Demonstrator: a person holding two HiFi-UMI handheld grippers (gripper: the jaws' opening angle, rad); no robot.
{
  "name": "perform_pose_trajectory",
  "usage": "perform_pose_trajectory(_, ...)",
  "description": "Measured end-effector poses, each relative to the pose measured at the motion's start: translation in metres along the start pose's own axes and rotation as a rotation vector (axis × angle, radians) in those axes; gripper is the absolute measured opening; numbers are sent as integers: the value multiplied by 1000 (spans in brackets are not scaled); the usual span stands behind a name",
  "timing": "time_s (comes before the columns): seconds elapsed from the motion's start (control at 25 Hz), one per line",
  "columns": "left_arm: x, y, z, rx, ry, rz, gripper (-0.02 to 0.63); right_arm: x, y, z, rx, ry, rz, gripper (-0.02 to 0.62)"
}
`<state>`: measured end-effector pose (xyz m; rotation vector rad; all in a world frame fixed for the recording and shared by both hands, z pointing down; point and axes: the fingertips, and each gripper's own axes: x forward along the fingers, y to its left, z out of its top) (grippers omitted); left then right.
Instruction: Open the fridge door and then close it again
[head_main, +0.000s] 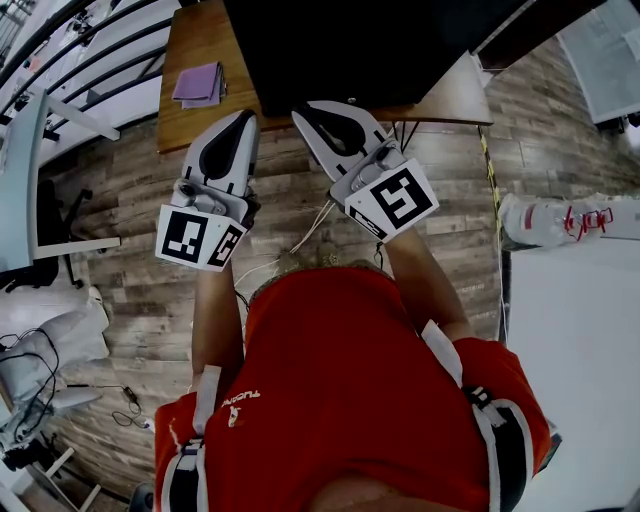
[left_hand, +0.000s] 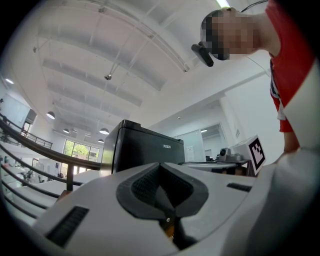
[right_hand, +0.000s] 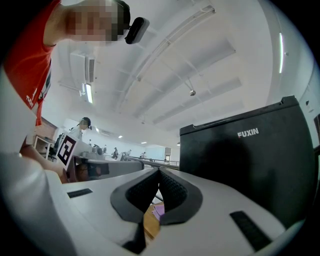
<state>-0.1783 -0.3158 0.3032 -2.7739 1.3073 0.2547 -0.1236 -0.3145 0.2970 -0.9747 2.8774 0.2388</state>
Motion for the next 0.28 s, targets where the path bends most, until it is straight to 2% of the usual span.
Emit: perform_pose_trajectory(0.28, -2, -1, -2, -2, 2, -1, 9, -3, -5, 0, 2, -1, -14, 25)
